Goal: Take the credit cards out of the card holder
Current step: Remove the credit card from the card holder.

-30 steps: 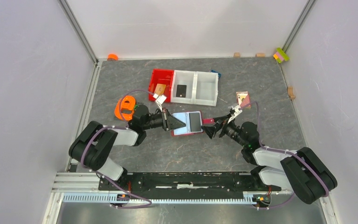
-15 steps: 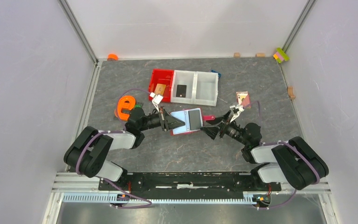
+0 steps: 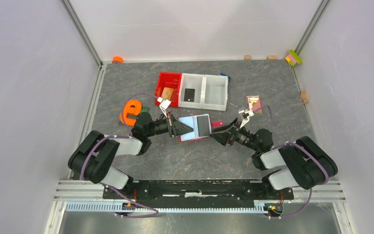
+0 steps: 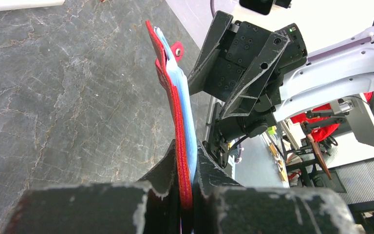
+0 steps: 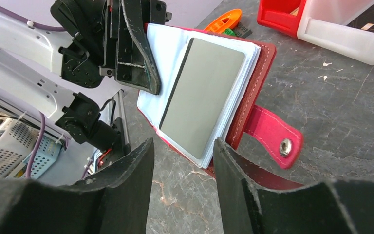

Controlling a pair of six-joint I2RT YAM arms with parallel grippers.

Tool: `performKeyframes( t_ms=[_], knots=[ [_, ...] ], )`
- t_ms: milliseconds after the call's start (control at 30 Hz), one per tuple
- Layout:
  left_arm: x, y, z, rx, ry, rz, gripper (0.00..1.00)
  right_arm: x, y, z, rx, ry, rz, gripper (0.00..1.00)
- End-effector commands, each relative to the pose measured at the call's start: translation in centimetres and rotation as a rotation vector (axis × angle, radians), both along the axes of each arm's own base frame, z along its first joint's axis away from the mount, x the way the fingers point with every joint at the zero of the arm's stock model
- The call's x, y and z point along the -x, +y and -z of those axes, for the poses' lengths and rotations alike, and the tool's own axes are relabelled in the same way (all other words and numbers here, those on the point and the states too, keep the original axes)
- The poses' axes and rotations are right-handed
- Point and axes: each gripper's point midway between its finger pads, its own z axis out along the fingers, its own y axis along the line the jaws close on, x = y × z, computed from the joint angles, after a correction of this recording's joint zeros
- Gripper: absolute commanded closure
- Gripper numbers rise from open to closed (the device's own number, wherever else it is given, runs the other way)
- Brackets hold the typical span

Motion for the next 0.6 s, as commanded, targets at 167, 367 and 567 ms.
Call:
performKeyframes(
  t_ms=[167, 367, 567],
  knots=[
    [0.4, -0.1, -2.3, 0.052, -0.077, 0.015, 0.98, -2.5, -1.6, -0.1, 0.054, -0.069, 0.137, 0.44],
    [0.2, -0.1, -2.7, 0.069, -0.082, -0.004, 0.98, -2.5, -1.4, 0.3, 0.047, -0.041, 0.121, 0.42],
    [0.4, 0.0, -3.2, 0.085, -0.109, -0.027, 0.98, -2.1, -0.9, 0.0, 0.014, -0.027, 0.085, 0.32]
  ],
)
